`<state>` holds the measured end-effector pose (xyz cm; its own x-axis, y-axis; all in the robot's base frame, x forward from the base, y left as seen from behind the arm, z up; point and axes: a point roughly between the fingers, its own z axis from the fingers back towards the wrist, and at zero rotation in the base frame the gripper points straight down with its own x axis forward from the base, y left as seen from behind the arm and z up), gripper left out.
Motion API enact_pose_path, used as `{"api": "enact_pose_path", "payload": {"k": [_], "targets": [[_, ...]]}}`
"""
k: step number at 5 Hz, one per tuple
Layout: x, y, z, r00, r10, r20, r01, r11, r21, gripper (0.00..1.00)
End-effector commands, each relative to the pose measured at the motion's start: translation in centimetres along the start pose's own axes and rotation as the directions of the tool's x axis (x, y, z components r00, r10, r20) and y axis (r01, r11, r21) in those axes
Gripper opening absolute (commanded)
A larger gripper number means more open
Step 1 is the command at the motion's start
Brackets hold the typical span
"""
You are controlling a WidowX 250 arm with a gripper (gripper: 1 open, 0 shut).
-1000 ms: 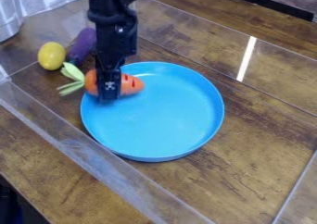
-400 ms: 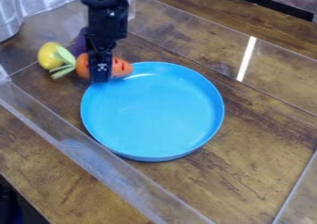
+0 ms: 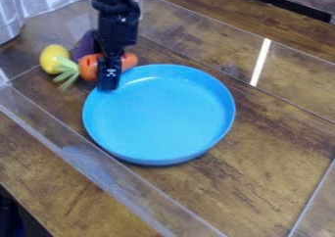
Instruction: Remove the carrot from inside the blue tray and put it on the table
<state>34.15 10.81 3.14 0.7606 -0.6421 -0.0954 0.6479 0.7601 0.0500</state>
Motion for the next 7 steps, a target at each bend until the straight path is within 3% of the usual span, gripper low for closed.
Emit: {"api": "enact_pose_path", "payload": {"k": [1,7], "targets": [[-0.6,1.5,0.6,0.999,0.032,0.011,-0.032,0.999,0.035,1.0],[-0.7,2.9,-1.6,0.996,0.072,-0.054,-0.073,0.997,-0.012,1.0]]}}
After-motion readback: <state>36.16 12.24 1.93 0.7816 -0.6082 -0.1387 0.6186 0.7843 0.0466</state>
